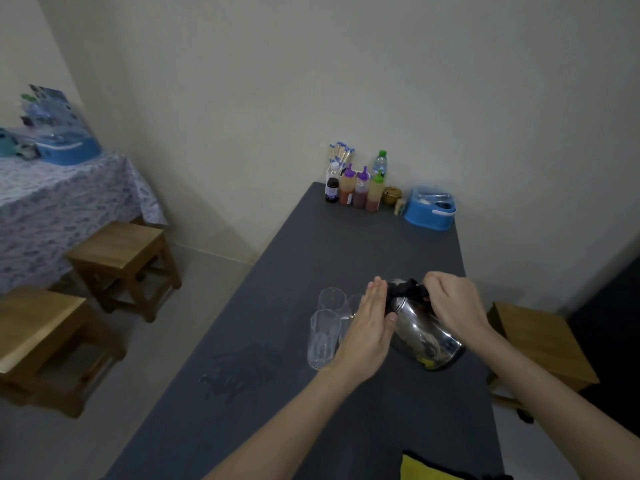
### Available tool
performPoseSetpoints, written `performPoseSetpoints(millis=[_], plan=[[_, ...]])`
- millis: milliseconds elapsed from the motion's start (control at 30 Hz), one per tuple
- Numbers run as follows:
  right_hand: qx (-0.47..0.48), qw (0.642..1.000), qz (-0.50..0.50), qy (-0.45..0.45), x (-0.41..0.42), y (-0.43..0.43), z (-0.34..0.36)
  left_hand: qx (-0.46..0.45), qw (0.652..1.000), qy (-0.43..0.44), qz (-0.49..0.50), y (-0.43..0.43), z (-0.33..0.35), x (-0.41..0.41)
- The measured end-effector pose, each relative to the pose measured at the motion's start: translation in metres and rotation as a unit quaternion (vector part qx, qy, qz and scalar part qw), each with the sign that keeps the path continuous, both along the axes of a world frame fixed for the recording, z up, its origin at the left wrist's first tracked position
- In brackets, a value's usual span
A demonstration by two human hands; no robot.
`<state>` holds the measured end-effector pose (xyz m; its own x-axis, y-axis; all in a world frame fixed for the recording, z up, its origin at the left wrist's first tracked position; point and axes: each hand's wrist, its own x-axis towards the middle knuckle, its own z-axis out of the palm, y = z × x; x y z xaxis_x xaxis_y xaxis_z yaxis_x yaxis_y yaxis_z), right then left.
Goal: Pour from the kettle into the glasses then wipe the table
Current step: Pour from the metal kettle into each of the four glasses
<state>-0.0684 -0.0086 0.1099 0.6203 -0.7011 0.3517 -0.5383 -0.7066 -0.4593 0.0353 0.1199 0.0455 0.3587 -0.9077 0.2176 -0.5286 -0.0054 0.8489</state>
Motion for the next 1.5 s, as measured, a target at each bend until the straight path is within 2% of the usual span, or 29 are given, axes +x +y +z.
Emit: performPoseSetpoints(millis=[233,433,533,633,733,867,1167,1500], plan=[[0.057,0.998,-0.02,-0.028,-0.005,0.002,-0.004,-0.003,1.0,-0.026,0.0,-0.004,-0.002,-0.003],[0.132,0.984,-0.068,-0.099,-0.015,0.0,-0.015,-0.012,0.995,-0.094,-0.004,-0.008,0.007,-0.009],[0.2,0.96,-0.111,-0.16,-0.022,0.0,-0.022,-0.006,0.99,-0.141,-0.009,-0.016,0.008,-0.012],[0.281,0.922,-0.153,-0.219,-0.028,-0.002,-0.03,-0.003,0.984,-0.179,-0.014,-0.026,0.007,-0.015],[0.316,0.897,-0.189,-0.244,-0.033,-0.005,-0.033,-0.002,0.982,-0.19,-0.023,-0.035,0.012,-0.02],[0.299,0.902,-0.203,-0.237,-0.035,-0.012,-0.029,-0.005,0.984,-0.178,-0.029,-0.049,0.014,-0.022],[0.146,0.971,-0.151,-0.113,-0.02,-0.045,-0.008,-0.009,0.995,-0.095,-0.023,-0.07,0.007,-0.016],[0.088,0.992,-0.086,-0.03,-0.006,-0.056,-0.004,0.006,1.0,-0.013,-0.017,-0.073,-0.006,-0.008]])
